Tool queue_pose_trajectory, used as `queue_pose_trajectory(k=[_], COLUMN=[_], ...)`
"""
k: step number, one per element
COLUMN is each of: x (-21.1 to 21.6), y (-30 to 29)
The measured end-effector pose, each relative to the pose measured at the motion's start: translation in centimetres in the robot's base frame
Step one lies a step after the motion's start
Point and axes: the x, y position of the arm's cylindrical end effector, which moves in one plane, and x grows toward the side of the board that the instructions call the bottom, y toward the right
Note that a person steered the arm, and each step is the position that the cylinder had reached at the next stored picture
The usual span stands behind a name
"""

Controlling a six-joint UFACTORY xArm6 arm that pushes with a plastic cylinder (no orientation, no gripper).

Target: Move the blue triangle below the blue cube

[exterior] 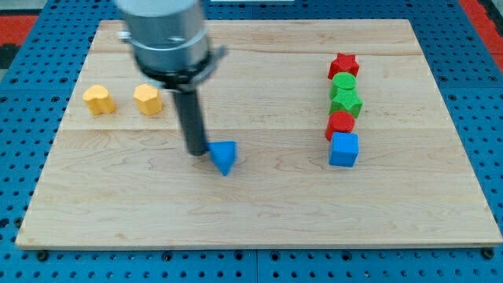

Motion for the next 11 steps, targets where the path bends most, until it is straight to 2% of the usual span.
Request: queue_pose_trajectory(k=[1,3,4,5,6,7,8,9,11], x=[2.0,6.2,5.8,6.0,6.9,5.1,3.2,3.3,6.2], y=[5.5,6.3,11.6,13.6,10.5,7.6,8.5,10.7,15.2])
